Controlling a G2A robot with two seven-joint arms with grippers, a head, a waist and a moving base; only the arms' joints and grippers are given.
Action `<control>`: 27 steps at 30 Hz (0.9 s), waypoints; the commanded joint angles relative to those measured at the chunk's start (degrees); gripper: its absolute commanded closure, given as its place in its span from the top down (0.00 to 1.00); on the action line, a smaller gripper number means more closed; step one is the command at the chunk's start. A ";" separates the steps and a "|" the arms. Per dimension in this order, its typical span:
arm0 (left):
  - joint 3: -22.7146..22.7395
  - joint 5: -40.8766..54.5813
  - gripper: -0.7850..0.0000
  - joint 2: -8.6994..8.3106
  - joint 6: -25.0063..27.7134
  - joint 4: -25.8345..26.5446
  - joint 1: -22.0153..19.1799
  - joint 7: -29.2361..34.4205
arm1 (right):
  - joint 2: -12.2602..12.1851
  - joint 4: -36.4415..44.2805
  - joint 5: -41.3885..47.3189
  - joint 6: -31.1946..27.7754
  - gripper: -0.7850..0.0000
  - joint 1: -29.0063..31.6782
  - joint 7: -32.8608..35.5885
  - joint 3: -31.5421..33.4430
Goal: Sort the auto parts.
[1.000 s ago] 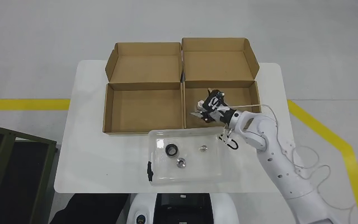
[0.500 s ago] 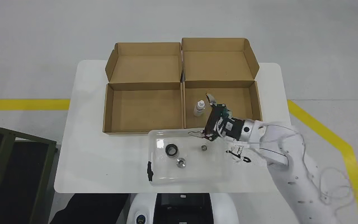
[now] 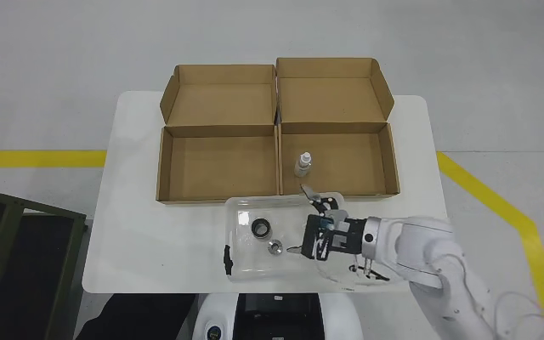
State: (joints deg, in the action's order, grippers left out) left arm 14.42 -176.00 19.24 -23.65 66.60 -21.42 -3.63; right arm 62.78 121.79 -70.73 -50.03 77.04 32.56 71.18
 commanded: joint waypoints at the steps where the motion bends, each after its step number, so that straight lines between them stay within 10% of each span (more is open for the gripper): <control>1: 0.00 0.00 1.00 0.00 0.00 0.00 0.00 0.00 | -0.16 -0.71 -1.09 0.07 1.00 0.52 0.44 -0.10; 24: 0.00 0.00 1.00 0.00 0.00 0.00 0.00 0.00 | -1.50 -5.15 -6.77 1.45 1.00 2.68 6.57 -2.01; 27: 0.00 0.00 1.00 0.00 0.00 0.00 0.00 0.00 | -1.52 -6.12 -6.69 1.95 0.78 2.05 7.23 -2.61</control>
State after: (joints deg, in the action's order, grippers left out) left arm 14.42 -176.00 19.24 -23.65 66.60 -21.42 -3.63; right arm 61.26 115.97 -77.45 -48.21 79.34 39.61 68.80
